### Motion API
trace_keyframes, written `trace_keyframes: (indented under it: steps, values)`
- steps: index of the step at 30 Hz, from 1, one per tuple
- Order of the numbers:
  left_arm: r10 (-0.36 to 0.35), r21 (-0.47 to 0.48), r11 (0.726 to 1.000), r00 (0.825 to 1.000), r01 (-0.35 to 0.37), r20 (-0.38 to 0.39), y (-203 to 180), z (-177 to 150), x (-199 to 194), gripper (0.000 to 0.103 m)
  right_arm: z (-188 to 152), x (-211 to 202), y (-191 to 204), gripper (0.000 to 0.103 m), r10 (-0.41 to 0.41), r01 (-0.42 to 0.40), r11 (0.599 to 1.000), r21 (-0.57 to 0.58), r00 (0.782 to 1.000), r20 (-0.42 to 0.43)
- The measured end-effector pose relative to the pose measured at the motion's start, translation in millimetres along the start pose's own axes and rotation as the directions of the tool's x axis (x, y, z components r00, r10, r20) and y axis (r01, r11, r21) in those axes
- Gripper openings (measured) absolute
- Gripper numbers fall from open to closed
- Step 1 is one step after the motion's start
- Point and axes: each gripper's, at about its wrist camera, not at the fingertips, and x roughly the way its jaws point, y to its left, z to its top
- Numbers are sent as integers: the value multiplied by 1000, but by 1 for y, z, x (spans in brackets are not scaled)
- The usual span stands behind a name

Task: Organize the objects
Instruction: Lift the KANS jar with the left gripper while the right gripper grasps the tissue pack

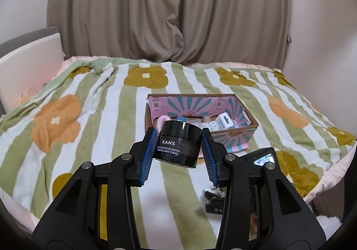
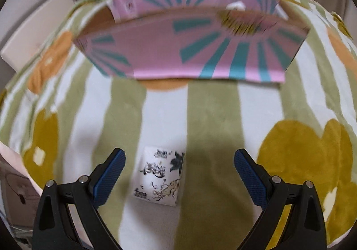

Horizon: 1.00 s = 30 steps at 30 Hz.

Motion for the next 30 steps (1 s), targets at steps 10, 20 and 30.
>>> trace_keyframes:
  steps: [10,20,30]
  values:
    - [0,-33,999,1000,-1,-15,11,-7,3,37,-16,28,17,64,-34,28,997,-71,996,-78]
    - [1,-45,999,1000,-2,-28,16,-9,8,37,-21,22,15,44,-49,43,994,-103,997,-59]
    - [-13,-75,997,999,10,-42,18,-10,14,37,-20,-5,7,44,-69,68,991,-119,998,2]
